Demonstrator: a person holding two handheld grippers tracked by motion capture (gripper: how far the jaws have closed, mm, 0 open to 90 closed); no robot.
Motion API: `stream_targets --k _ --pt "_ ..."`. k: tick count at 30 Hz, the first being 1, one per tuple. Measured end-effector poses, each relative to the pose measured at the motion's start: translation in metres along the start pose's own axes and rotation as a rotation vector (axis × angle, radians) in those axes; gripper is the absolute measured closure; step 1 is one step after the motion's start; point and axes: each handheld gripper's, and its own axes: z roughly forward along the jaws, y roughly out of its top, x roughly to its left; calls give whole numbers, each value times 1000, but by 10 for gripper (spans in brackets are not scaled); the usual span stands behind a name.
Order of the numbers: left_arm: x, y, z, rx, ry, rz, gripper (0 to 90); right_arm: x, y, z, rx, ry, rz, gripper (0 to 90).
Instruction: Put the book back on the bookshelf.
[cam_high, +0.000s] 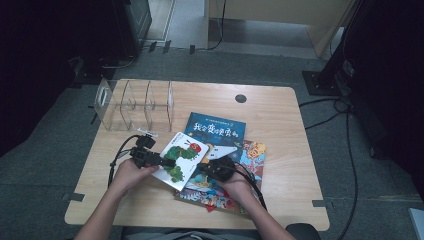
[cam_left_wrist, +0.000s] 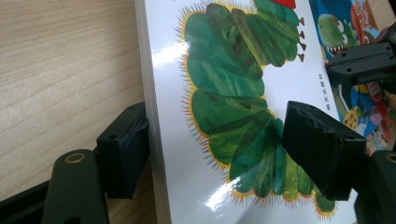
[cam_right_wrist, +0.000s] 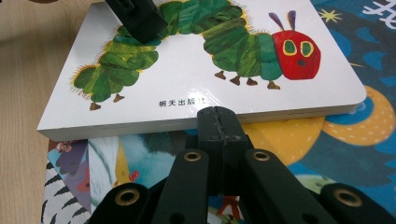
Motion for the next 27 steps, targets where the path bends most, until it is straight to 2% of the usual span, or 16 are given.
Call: stream_targets --k 3,8,12,14,17,21,24,27 --pt "0 1 1 17 -11 -15 260 0 2 2 1 3 4 900" --pt "-5 2 -4 27 25 -19 270 -1 3 4 2 10 14 900" --pt "-8 4 -23 -38 20 -10 417 -1 3 4 1 14 13 900" --pt "-12 7 -30 -39 22 -4 476 -1 3 4 3 13 12 900" --pt "-19 13 -37 3 48 2 510 0 4 5 4 9 2 900" --pt "-31 23 -44 28 70 22 553 0 5 5 4 13 6 900" --pt "-38 32 -48 46 56 16 600 0 5 6 4 19 6 900" --pt "-45 37 -50 68 32 30 631 -1 6 6 1 20 2 900"
